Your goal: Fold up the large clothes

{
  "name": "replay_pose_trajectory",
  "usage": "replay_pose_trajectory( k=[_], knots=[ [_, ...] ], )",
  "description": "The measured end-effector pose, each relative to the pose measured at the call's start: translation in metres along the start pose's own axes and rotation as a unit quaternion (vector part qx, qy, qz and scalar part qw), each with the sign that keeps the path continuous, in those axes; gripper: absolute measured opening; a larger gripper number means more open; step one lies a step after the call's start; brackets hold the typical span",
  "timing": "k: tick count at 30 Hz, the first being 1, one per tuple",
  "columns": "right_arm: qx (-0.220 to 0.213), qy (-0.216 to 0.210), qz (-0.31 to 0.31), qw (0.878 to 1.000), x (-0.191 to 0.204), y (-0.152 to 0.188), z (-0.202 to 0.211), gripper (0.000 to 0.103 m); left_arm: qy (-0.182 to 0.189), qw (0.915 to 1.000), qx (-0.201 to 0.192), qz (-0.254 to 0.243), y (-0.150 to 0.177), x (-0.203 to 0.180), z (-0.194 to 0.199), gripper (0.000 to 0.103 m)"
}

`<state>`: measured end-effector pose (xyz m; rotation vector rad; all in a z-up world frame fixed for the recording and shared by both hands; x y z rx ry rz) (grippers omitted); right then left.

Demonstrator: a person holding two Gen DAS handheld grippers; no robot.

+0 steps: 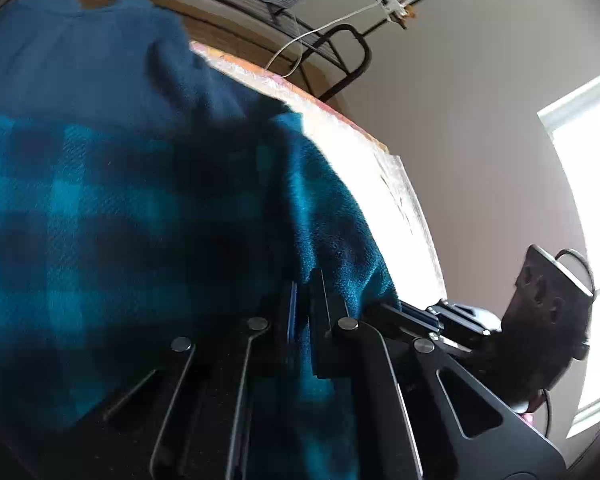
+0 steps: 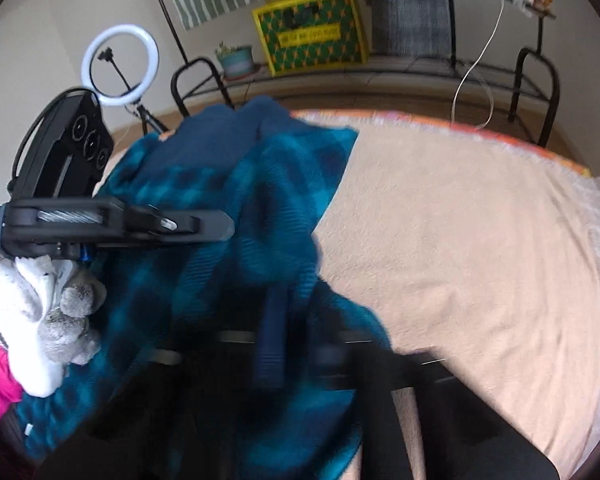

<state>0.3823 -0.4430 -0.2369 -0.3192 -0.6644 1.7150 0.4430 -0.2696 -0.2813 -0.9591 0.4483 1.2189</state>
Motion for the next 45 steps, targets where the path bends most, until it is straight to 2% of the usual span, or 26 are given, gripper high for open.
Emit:
replay_pose_trajectory(
  k=[1, 3, 6, 7, 9, 12, 13, 14, 15, 19, 23, 27, 28, 29, 30, 32, 33, 36, 39, 43, 45],
  knots=[
    [-0.003, 0.007, 0.008, 1.0, 0.002, -0.002, 0.001, 0.004, 0.01, 0.9999, -0.006, -0.003, 0.0, -0.004, 0.003, 0.002],
    [-0.019, 0.047, 0.035, 0.998, 0.005, -0.006, 0.013, 0.004, 0.013, 0.9993, -0.03, -0.018, -0.006, -0.012, 0.012, 0.002],
    [-0.049, 0.081, 0.036, 0.995, 0.002, -0.017, 0.027, 0.004, -0.032, 0.9979, -0.039, -0.04, -0.01, -0.013, 0.008, 0.001],
    [-0.055, 0.072, 0.037, 0.995, 0.003, -0.02, 0.027, 0.004, -0.055, 0.9969, -0.034, -0.045, -0.009, -0.01, 0.003, 0.001],
    [-0.035, 0.042, 0.036, 0.998, 0.007, -0.018, 0.015, 0.004, -0.098, 0.9932, -0.028, -0.056, -0.004, -0.002, -0.004, 0.001],
    [0.005, 0.085, 0.049, 0.995, 0.01, -0.012, -0.008, 0.016, -0.127, 0.9898, -0.034, -0.056, -0.002, 0.002, -0.001, 0.002],
    [0.008, 0.096, 0.046, 0.994, 0.007, -0.011, -0.007, 0.026, -0.134, 0.9888, -0.035, -0.055, -0.002, 0.002, 0.003, 0.003],
    [0.007, 0.106, 0.037, 0.994, 0.005, -0.01, -0.003, 0.03, -0.143, 0.9871, -0.04, -0.059, -0.001, -0.001, 0.01, 0.004],
    [0.0, 0.104, 0.025, 0.994, 0.002, -0.007, 0.007, 0.03, -0.148, 0.9858, -0.046, -0.064, 0.001, -0.006, 0.018, 0.004],
    [-0.042, 0.068, -0.02, 0.997, -0.002, -0.004, 0.074, 0.03, -0.121, 0.9872, -0.064, -0.082, 0.018, -0.037, 0.057, 0.005],
    [-0.091, 0.045, -0.034, 0.994, 0.006, 0.008, 0.157, 0.03, -0.088, 0.9855, -0.075, -0.124, 0.056, -0.088, 0.102, 0.005],
    [-0.105, 0.022, -0.061, 0.992, 0.013, 0.053, 0.228, 0.03, -0.067, 0.9784, -0.062, -0.185, 0.112, -0.135, 0.136, 0.005],
    [-0.104, 0.021, -0.064, 0.992, 0.016, 0.061, 0.234, 0.03, -0.061, 0.9782, -0.055, -0.191, 0.123, -0.143, 0.139, 0.005],
    [-0.098, 0.018, -0.068, 0.993, 0.019, 0.075, 0.243, 0.03, -0.054, 0.9787, -0.043, -0.193, 0.142, -0.148, 0.142, 0.009],
    [-0.091, 0.017, -0.072, 0.993, 0.022, 0.088, 0.249, 0.03, -0.044, 0.9798, -0.029, -0.193, 0.16, -0.152, 0.143, 0.014],
    [-0.078, 0.018, -0.088, 0.993, 0.028, 0.123, 0.257, 0.03, -0.03, 0.9807, 0.0, -0.193, 0.192, -0.154, 0.141, 0.049],
    [-0.068, 0.009, -0.102, 0.992, 0.032, 0.145, 0.26, 0.03, -0.031, 0.9804, 0.021, -0.193, 0.21, -0.151, 0.134, 0.053],
    [-0.052, -0.008, -0.133, 0.99, 0.038, 0.191, 0.265, 0.03, -0.068, 0.9771, 0.064, -0.191, 0.244, -0.133, 0.108, 0.053],
    [-0.059, -0.035, -0.164, 0.984, 0.046, 0.227, 0.283, 0.03, -0.07, 0.9795, 0.098, -0.162, 0.269, -0.117, 0.088, 0.053],
    [-0.071, -0.059, -0.196, 0.976, 0.058, 0.261, 0.313, 0.03, -0.085, 0.9774, 0.112, -0.158, 0.287, -0.106, 0.073, 0.053],
    [-0.086, -0.052, -0.202, 0.974, 0.062, 0.272, 0.332, 0.03, -0.091, 0.9781, 0.109, -0.152, 0.286, -0.099, 0.071, 0.051]
  ],
)
Point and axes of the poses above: each gripper's, at about its wrist camera, not at the fingertips, and z roughly against the way its jaws point, x to its left, y to its underside, the point moved 5 cm from there along -z, roughly the way its jaws point, and after that the axes turned 7 degrees about y, right-handed, at the moved point
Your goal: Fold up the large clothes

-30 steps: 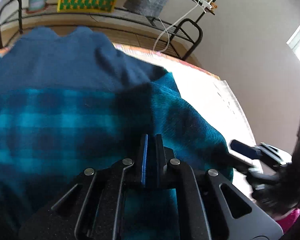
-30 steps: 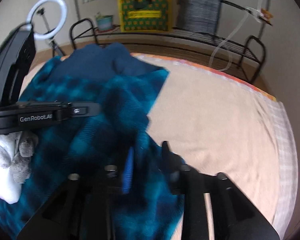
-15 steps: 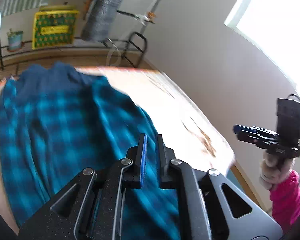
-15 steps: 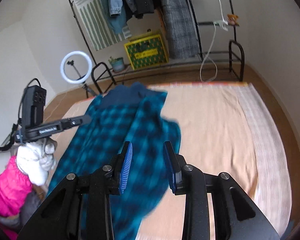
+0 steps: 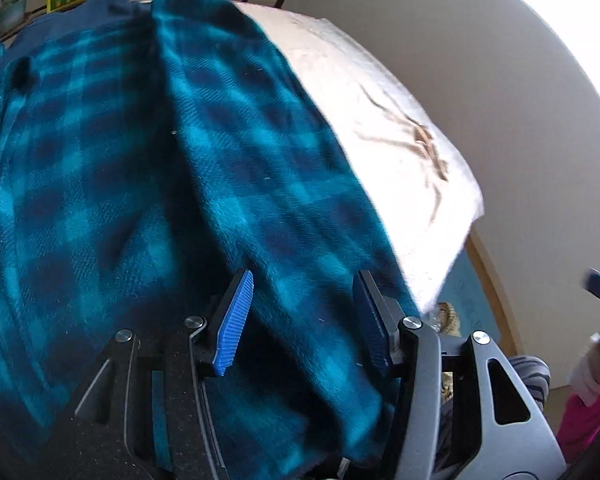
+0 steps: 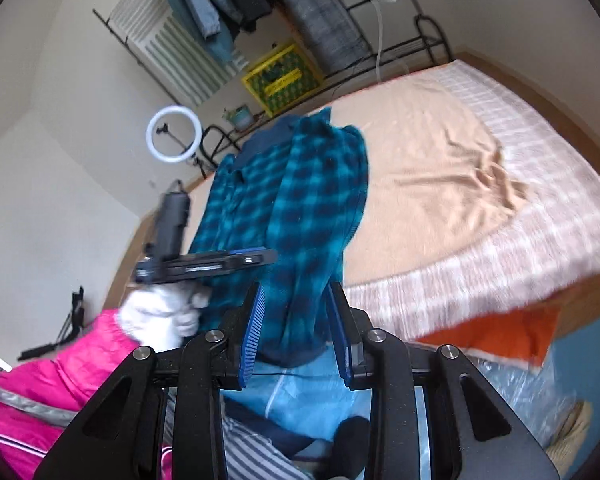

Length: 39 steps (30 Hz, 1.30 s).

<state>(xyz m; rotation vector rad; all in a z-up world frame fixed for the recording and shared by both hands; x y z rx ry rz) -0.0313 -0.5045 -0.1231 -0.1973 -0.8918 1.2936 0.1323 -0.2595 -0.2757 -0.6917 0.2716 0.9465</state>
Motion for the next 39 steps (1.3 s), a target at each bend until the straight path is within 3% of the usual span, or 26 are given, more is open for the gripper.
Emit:
replay_pose_trajectory(
  k=[1, 2, 3, 6, 12, 15, 16, 17, 20, 21, 22, 24, 25, 26, 28, 32, 34, 36, 39],
  knots=[
    [-0.008, 0.007, 0.009, 1.0, 0.004, 0.004, 0.011, 0.03, 0.004, 1.0, -0.001, 0.007, -0.001, 0.004, -0.002, 0.037],
    [-0.015, 0.022, 0.023, 0.999, 0.007, 0.006, 0.019, 0.03, 0.003, 0.9999, -0.002, 0.012, -0.001, 0.008, -0.002, 0.013],
    [-0.017, 0.048, 0.042, 0.998, 0.011, 0.01, 0.028, 0.03, 0.005, 0.9998, -0.004, 0.016, -0.002, 0.011, -0.002, 0.005],
    [0.004, 0.052, 0.024, 0.998, 0.014, 0.023, 0.026, 0.03, 0.02, 0.9991, -0.023, 0.029, -0.007, 0.02, 0.002, 0.001],
    [0.07, 0.054, -0.101, 0.991, -0.008, 0.059, -0.061, 0.03, 0.035, 0.9974, -0.043, 0.046, -0.003, 0.03, 0.016, 0.0],
    [0.08, 0.033, -0.188, 0.978, -0.026, 0.081, -0.096, 0.03, 0.048, 0.9967, -0.038, 0.053, -0.001, 0.027, 0.016, 0.0],
    [0.079, 0.025, -0.216, 0.973, -0.032, 0.087, -0.105, 0.031, 0.053, 0.9964, -0.033, 0.057, -0.001, 0.025, 0.014, 0.005],
    [0.078, 0.019, -0.24, 0.967, -0.036, 0.092, -0.112, 0.037, 0.058, 0.9962, -0.029, 0.058, -0.002, 0.023, 0.012, 0.016],
    [0.083, 0.0, -0.307, 0.948, -0.046, 0.109, -0.129, 0.043, 0.053, 0.9975, -0.026, 0.04, -0.003, 0.013, 0.003, 0.02],
    [0.087, -0.009, -0.32, 0.944, -0.047, 0.112, -0.133, 0.043, 0.043, 0.9983, -0.024, 0.032, -0.004, 0.01, 0.0, 0.016],
    [0.091, -0.022, -0.333, 0.938, -0.047, 0.116, -0.139, 0.043, 0.04, 0.9986, -0.023, 0.027, -0.005, 0.008, -0.003, 0.001],
    [0.097, -0.04, -0.347, 0.932, -0.045, 0.119, -0.147, 0.043, 0.046, 0.9981, -0.027, 0.03, -0.006, 0.007, -0.002, 0.0],
    [0.095, -0.052, -0.355, 0.929, -0.045, 0.119, -0.15, 0.038, 0.05, 0.9978, -0.031, 0.032, -0.007, 0.007, 0.0, 0.0],
    [0.09, -0.071, -0.366, 0.924, -0.044, 0.119, -0.151, 0.018, 0.054, 0.9974, -0.036, 0.032, -0.007, 0.006, 0.003, 0.0],
    [0.082, -0.112, -0.374, 0.917, -0.038, 0.116, -0.147, 0.011, 0.056, 0.9971, -0.046, 0.025, -0.007, 0.005, 0.015, 0.0],
    [0.041, -0.092, -0.308, 0.946, -0.019, 0.094, -0.119, 0.007, 0.032, 0.9975, -0.063, 0.007, -0.008, 0.009, 0.027, 0.0],
    [0.011, -0.033, -0.243, 0.969, -0.01, 0.081, -0.102, 0.007, 0.026, 0.9981, -0.055, 0.009, -0.007, 0.015, 0.023, 0.0],
    [-0.014, 0.028, -0.174, 0.984, 0.001, 0.071, -0.092, 0.007, 0.02, 0.9985, -0.05, 0.013, -0.004, 0.018, 0.018, 0.0],
    [0.027, 0.038, -0.17, 0.984, -0.002, 0.077, -0.11, 0.012, 0.016, 0.9984, -0.055, 0.003, 0.001, 0.013, 0.02, 0.0]
  ],
)
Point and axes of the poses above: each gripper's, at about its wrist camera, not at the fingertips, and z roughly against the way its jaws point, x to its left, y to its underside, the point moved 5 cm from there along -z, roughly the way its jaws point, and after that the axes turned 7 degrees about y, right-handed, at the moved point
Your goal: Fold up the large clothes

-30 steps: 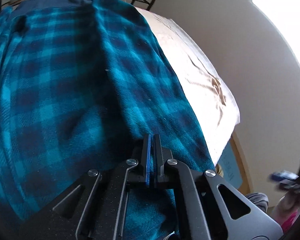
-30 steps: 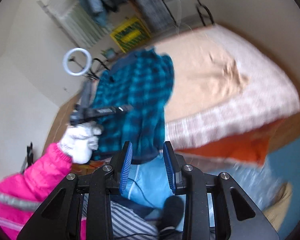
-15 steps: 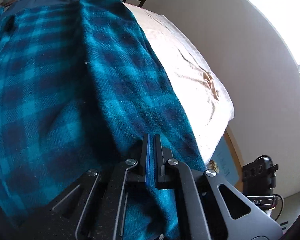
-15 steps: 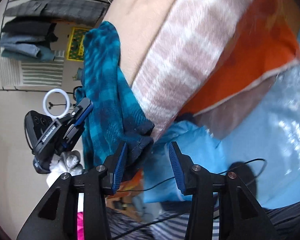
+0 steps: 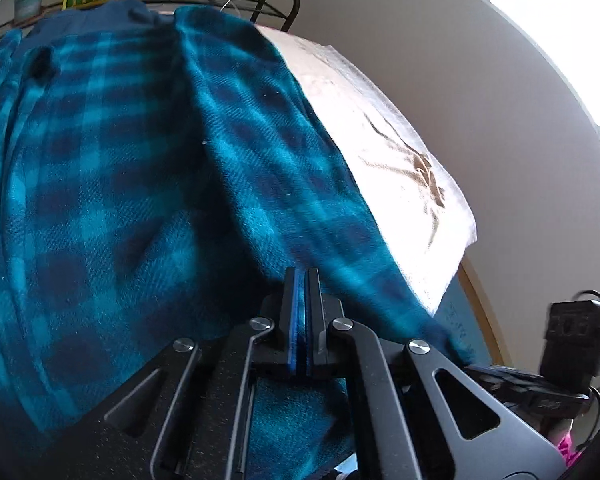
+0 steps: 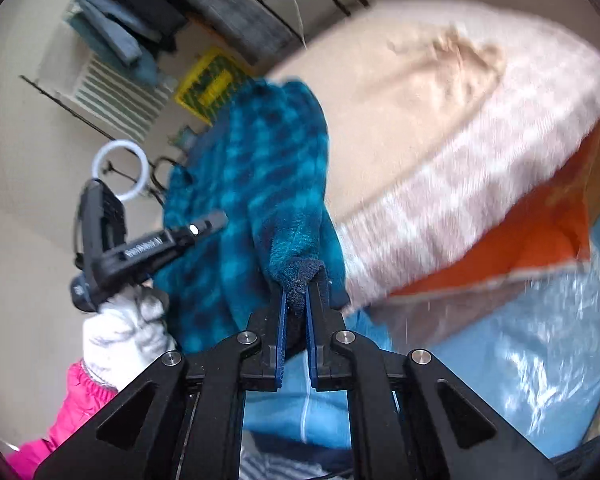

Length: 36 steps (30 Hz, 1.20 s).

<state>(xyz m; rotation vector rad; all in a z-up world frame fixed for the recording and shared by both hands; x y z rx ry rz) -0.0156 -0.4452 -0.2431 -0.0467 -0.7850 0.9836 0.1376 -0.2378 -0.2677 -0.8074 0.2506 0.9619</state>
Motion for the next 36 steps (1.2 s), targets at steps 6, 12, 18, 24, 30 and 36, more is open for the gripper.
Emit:
replay_pose_trajectory(
  k=[6, 12, 18, 24, 30, 36],
  knots=[
    [0.029, 0.026, -0.002, 0.999, -0.024, 0.005, -0.001, 0.026, -0.007, 0.9952, 0.003, -0.097, 0.03, -0.058, 0.007, 0.005],
    [-0.028, 0.009, -0.027, 0.999, -0.05, -0.02, 0.047, 0.031, 0.001, 0.9778, 0.038, -0.206, 0.074, -0.132, -0.034, 0.055],
    [-0.055, -0.012, -0.057, 0.997, -0.067, -0.042, 0.07, 0.031, -0.063, 0.9738, 0.085, -0.201, 0.084, -0.127, -0.089, 0.068],
    [-0.056, -0.012, -0.043, 0.997, -0.066, -0.052, 0.069, 0.031, -0.079, 0.9712, 0.053, -0.219, 0.084, -0.115, -0.08, 0.034],
    [-0.055, -0.014, -0.018, 0.998, -0.057, -0.079, 0.058, 0.031, 0.009, 0.9924, 0.036, -0.117, 0.07, -0.098, -0.058, 0.009],
    [-0.036, -0.02, 0.019, 0.999, -0.032, -0.125, 0.012, 0.042, 0.097, 0.9947, -0.027, -0.02, 0.053, -0.094, -0.017, 0.009]
  ],
)
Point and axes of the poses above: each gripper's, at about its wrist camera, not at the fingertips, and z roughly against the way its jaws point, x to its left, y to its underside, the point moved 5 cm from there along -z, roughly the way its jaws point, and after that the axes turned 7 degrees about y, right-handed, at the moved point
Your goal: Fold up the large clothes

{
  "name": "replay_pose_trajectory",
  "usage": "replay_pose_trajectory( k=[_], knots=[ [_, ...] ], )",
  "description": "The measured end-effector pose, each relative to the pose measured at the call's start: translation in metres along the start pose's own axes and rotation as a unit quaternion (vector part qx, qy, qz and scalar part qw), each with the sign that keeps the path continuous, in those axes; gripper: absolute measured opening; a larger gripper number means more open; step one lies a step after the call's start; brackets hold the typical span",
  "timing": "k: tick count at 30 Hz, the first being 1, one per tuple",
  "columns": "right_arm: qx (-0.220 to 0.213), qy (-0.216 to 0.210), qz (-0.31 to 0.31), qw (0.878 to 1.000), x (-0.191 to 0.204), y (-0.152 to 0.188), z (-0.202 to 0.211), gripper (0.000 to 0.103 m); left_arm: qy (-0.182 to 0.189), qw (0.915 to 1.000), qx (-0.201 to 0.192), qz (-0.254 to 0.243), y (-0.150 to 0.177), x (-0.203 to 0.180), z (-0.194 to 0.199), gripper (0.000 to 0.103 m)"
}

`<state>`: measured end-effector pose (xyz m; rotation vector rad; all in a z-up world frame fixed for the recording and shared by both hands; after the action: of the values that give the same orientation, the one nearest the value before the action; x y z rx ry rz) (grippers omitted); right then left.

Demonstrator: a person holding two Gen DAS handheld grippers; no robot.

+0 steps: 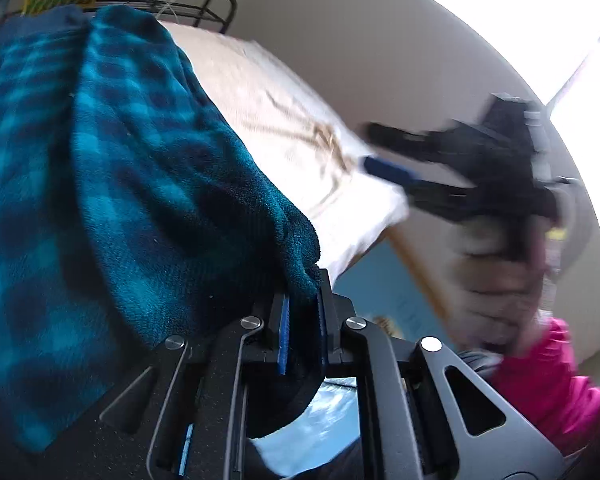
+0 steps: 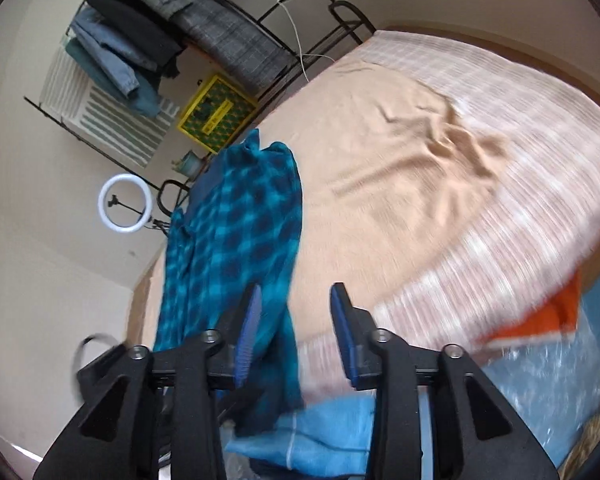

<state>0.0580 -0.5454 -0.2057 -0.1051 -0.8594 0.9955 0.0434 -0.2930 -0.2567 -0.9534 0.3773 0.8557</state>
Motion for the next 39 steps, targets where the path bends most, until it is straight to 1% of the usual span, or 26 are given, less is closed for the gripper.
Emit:
replay_pose_trajectory(
  k=[1, 2, 4, 5, 6, 8, 9, 10, 11, 13, 15, 17, 18, 21, 22, 23, 24, 25, 26, 27, 28, 30, 32, 34, 37, 39],
  knots=[
    [0.003, 0.002, 0.01, 1.0, 0.005, -0.009, -0.013, 0.048, -0.003, 1.0, -0.001, -0.005, -0.001, -0.001, 0.002, 0.009],
    [0.009, 0.0, 0.015, 1.0, 0.008, -0.015, -0.024, 0.05, -0.022, 0.9994, 0.004, -0.025, -0.001, -0.003, 0.001, 0.009],
    [0.023, -0.001, 0.016, 1.0, 0.009, -0.029, -0.054, 0.051, -0.057, 0.9964, 0.016, -0.06, 0.003, -0.006, -0.006, 0.009],
    [0.026, -0.002, 0.007, 1.0, 0.008, -0.032, -0.062, 0.052, -0.078, 0.9936, 0.028, -0.076, 0.008, -0.009, -0.012, 0.01],
    [0.034, -0.02, -0.011, 0.999, 0.006, -0.034, -0.071, 0.053, -0.105, 0.9884, 0.045, -0.1, 0.014, -0.011, -0.022, 0.011],
    [0.053, -0.059, -0.035, 0.996, 0.007, -0.036, -0.072, 0.053, -0.136, 0.978, 0.068, -0.143, 0.024, -0.017, -0.036, 0.028],
    [0.052, -0.074, -0.037, 0.995, 0.009, -0.037, -0.066, 0.053, -0.148, 0.9736, 0.073, -0.157, 0.028, -0.019, -0.042, 0.036],
    [0.045, -0.079, -0.033, 0.995, 0.011, -0.039, -0.058, 0.053, -0.164, 0.968, 0.079, -0.173, 0.031, -0.021, -0.048, 0.051],
    [0.036, -0.083, -0.028, 0.996, 0.012, -0.04, -0.047, 0.053, -0.176, 0.9637, 0.081, -0.184, 0.034, -0.022, -0.051, 0.058],
    [0.022, -0.096, -0.023, 0.995, 0.01, -0.042, -0.023, 0.053, -0.183, 0.9581, 0.089, -0.201, 0.039, -0.024, -0.057, 0.058],
    [0.007, -0.109, -0.022, 0.994, 0.001, -0.045, 0.01, 0.053, -0.201, 0.9495, 0.091, -0.223, 0.044, -0.024, -0.059, 0.058],
    [-0.021, -0.103, -0.022, 0.994, -0.013, -0.052, 0.045, 0.053, -0.226, 0.9372, 0.1, -0.246, 0.048, -0.018, -0.066, 0.058],
    [-0.036, -0.095, -0.025, 0.995, -0.02, -0.056, 0.062, 0.053, -0.23, 0.9336, 0.1, -0.255, 0.049, -0.017, -0.069, 0.058],
    [-0.069, -0.08, -0.046, 0.993, -0.041, -0.062, 0.103, 0.054, -0.251, 0.9128, 0.091, -0.309, 0.058, -0.016, -0.076, 0.058],
    [-0.073, -0.08, -0.05, 0.993, -0.044, -0.062, 0.109, 0.054, -0.257, 0.9064, 0.085, -0.324, 0.059, -0.016, -0.078, 0.055],
    [-0.075, -0.079, -0.053, 0.993, -0.046, -0.062, 0.113, 0.054, -0.257, 0.9036, 0.079, -0.333, 0.062, -0.017, -0.076, 0.049],
    [-0.076, -0.076, -0.054, 0.993, -0.047, -0.06, 0.114, 0.054, -0.25, 0.9053, 0.078, -0.334, 0.061, -0.016, -0.075, 0.047],
    [-0.074, -0.073, -0.055, 0.993, -0.048, -0.06, 0.112, 0.054, -0.234, 0.9134, 0.078, -0.324, 0.059, -0.015, -0.07, 0.038],
    [-0.07, -0.072, -0.055, 0.993, -0.047, -0.058, 0.107, 0.054, -0.209, 0.929, 0.076, -0.296, 0.052, -0.014, -0.064, 0.02],
    [-0.065, -0.072, -0.054, 0.994, -0.045, -0.056, 0.1, 0.054, -0.187, 0.9432, 0.072, -0.265, 0.044, -0.012, -0.059, 0.015],
    [-0.06, -0.072, -0.053, 0.994, -0.044, -0.054, 0.095, 0.054, -0.149, 0.9654, 0.05, -0.208, 0.033, -0.008, -0.046, 0.012],
    [-0.045, -0.073, -0.051, 0.995, -0.038, -0.052, 0.076, 0.054, -0.104, 0.9848, 0.024, -0.137, 0.019, -0.001, -0.028, 0.011],
    [-0.027, -0.08, -0.044, 0.996, -0.03, -0.051, 0.054, 0.054, -0.076, 0.993, 0.003, -0.09, 0.012, 0.005, -0.014, 0.01],
    [-0.008, -0.079, -0.031, 0.996, -0.017, -0.05, 0.027, 0.054, -0.052, 0.997, -0.014, -0.055, 0.008, 0.008, -0.001, 0.01],
    [0.023, -0.071, -0.012, 0.997, 0.0, -0.056, -0.02, 0.054, -0.041, 0.9978, -0.037, -0.035, 0.006, 0.007, 0.013, 0.01],
    [0.045, -0.065, -0.003, 0.997, 0.011, -0.06, -0.058, 0.058, -0.033, 0.998, -0.047, -0.024, 0.006, 0.006, 0.019, 0.01]
  ],
)
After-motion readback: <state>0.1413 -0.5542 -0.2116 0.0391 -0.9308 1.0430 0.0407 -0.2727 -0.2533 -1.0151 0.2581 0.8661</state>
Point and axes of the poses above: each gripper's, at about its wrist camera, not at the fingertips, and z roughly against the way its jaws point, x to its left, y to its underside, the point moved 5 cm from there along -z, roughly the way its jaws point, and after that the axes turned 7 degrees about y, right-handed, at the moved point
